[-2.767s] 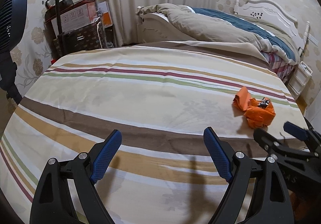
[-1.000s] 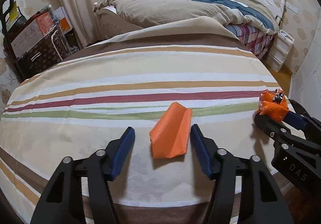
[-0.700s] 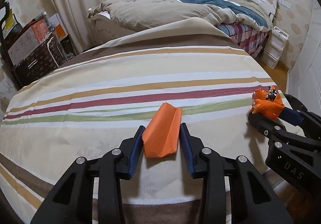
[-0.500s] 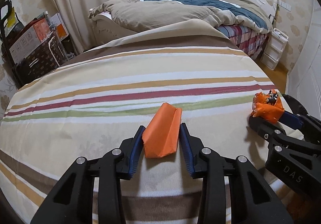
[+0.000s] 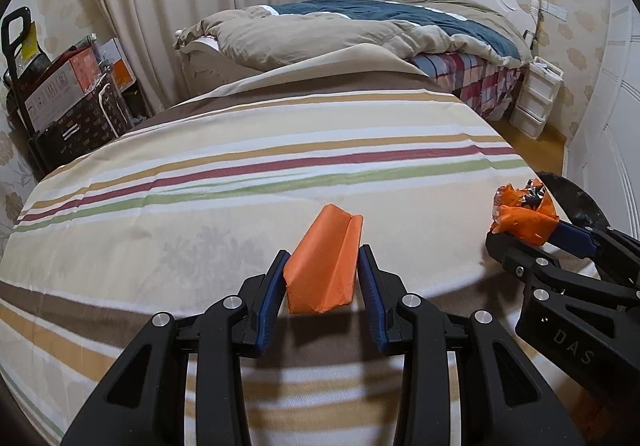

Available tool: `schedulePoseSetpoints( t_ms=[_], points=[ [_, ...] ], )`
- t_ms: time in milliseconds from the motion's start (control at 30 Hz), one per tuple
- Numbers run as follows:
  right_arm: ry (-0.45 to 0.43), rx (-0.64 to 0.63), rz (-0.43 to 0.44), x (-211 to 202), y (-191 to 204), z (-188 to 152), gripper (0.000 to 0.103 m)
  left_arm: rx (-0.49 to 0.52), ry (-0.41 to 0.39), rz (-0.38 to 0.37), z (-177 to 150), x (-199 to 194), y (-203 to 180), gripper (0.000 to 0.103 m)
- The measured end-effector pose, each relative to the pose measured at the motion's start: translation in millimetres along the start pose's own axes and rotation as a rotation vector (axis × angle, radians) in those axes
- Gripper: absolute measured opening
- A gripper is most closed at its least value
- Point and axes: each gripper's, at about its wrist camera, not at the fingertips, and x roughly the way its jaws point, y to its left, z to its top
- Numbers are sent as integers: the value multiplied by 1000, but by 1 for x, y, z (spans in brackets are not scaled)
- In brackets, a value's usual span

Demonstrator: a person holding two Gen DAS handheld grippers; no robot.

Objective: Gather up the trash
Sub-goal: 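Carry the orange bag and orange paper over the black bin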

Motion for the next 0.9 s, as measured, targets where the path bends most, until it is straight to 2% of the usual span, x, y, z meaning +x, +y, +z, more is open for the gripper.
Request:
schedulePoseSetpoints(
  t_ms=[900],
  points=[
    [-105, 79, -71, -76, -41, -47, 53, 8, -104, -56, -31, -56, -40, 38]
  ],
)
